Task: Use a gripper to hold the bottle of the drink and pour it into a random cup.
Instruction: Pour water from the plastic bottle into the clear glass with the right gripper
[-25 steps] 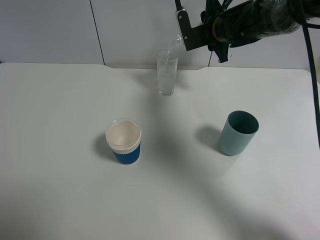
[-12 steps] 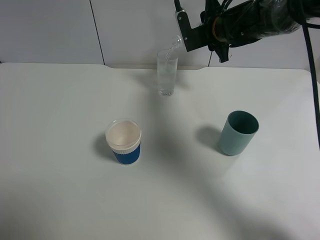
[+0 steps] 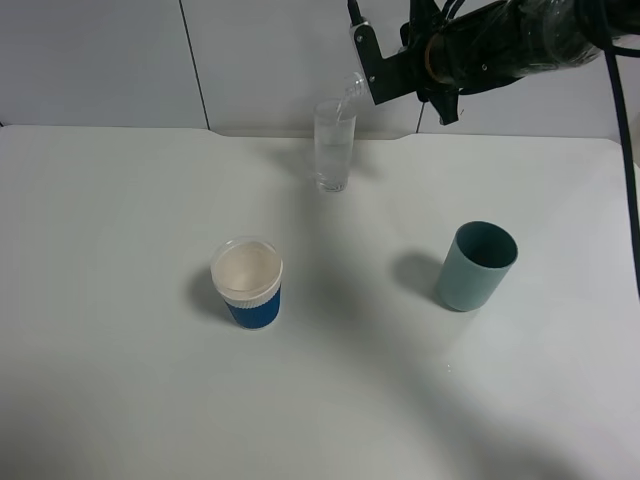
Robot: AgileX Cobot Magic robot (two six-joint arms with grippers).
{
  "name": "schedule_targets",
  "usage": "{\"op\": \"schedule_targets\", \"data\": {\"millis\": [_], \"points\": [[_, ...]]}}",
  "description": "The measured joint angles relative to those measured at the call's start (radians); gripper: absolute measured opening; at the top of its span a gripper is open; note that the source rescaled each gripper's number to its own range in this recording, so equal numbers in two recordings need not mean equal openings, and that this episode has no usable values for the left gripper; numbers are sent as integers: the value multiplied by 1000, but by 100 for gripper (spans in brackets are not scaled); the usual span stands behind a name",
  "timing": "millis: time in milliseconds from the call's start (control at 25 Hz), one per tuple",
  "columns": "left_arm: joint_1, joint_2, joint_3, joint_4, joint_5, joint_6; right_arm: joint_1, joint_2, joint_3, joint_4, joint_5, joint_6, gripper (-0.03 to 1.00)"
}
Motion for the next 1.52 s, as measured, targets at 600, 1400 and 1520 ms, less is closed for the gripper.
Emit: {"op": "schedule_targets", "data": {"millis": [600, 1400, 1520], "points": [[0, 0, 0, 0, 0, 1, 0, 0, -1, 0, 17, -32, 0], [0, 0, 0, 0, 0, 1, 0, 0, -1, 0, 17, -50, 0], [0, 0, 0, 0, 0, 1, 0, 0, -1, 0, 17, -51, 0]]}}
